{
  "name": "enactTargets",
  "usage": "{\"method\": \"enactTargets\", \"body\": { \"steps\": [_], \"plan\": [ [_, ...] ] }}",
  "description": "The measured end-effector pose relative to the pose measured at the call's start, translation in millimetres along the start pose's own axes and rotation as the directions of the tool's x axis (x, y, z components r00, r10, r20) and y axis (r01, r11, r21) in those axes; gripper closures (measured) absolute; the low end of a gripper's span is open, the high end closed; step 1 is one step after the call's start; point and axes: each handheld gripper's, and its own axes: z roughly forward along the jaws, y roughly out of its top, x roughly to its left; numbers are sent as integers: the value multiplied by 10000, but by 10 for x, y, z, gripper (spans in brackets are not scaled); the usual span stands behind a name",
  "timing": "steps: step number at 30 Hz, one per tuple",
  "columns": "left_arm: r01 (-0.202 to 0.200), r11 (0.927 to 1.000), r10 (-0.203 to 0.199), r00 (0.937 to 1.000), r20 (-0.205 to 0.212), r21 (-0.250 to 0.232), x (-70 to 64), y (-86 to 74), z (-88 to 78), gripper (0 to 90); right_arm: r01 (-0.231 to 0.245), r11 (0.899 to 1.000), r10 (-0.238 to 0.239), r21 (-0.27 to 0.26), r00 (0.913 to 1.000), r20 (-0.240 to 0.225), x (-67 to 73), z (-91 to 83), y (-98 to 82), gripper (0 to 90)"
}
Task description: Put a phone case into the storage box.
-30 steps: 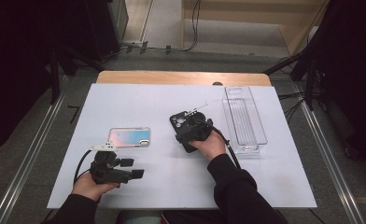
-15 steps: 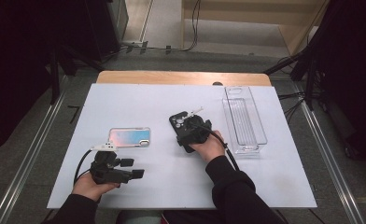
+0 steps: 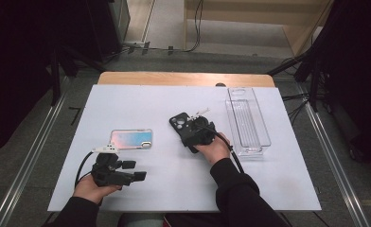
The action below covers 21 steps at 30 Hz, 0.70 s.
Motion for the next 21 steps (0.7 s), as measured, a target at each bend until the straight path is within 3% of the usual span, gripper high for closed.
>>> {"method": "enactTargets", "body": {
  "steps": [6, 12, 21],
  "plan": [
    [29, 10000, -29, 10000, -13, -18, 8, 0, 0, 242, -303, 9995, 298, -130, 9988, -397, -46, -60, 13, 138],
    [48, 10000, -48, 10000, 10, -3, 6, 5, 1, 242, -253, 9990, 233, -355, 9981, -564, -55, -147, 26, 141],
    [128, 9999, -128, 9999, -23, -12, 1, 17, 7, 243, -495, 9961, 393, -724, 9900, -1357, -101, -467, 14, 141]
  ]
}}
